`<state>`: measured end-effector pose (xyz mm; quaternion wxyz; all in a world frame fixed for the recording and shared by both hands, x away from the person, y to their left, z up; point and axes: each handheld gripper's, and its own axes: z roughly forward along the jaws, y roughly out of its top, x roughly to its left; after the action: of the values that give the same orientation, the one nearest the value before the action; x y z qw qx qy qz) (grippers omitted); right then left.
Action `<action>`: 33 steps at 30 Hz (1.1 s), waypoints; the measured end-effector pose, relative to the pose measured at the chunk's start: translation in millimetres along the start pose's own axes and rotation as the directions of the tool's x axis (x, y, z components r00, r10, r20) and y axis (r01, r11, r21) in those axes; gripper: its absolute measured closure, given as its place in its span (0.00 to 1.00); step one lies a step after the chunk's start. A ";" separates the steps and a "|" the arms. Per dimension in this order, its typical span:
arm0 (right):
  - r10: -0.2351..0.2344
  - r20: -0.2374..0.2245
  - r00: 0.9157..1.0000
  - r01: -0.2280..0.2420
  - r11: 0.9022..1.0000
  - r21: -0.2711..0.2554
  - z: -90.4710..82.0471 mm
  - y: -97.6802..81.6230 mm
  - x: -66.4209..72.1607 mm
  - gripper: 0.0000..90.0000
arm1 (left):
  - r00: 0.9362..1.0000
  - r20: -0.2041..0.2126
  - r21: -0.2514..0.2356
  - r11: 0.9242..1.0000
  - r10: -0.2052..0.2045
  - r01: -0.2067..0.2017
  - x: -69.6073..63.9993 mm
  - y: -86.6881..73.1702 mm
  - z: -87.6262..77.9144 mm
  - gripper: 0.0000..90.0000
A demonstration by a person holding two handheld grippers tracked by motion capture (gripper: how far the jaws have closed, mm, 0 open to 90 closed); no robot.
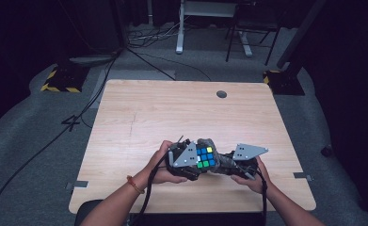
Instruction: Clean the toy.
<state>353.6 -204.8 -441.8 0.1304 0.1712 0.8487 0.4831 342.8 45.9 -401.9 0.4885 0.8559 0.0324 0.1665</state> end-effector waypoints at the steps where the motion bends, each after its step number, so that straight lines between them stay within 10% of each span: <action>1: 0.011 -0.012 1.000 -0.011 1.000 -0.003 1.2 -1.1 -0.4 0.81 | 1.000 0.002 -0.005 1.000 -0.006 0.007 1.2 -0.3 -0.7 0.37; 16: -0.010 0.020 1.000 0.012 0.994 -0.106 -18.0 10.0 1.1 0.80 | 0.999 0.027 0.004 0.999 -0.032 0.032 0.4 -1.4 3.7 0.37; 26: -0.039 0.015 0.999 0.038 0.999 0.034 2.3 -0.3 0.3 0.79 | 1.000 0.007 -0.027 0.999 -0.017 0.017 0.2 3.6 -2.4 0.37; 33: -0.034 0.007 0.999 0.035 0.999 -0.018 -3.4 2.2 2.3 0.79 | 0.999 0.005 -0.036 0.998 -0.054 0.054 7.0 -2.3 -2.8 0.37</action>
<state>350.5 -205.4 -438.3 0.1431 0.1569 0.8467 0.4879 348.8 50.9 -400.8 0.5081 0.8462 0.0516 0.1519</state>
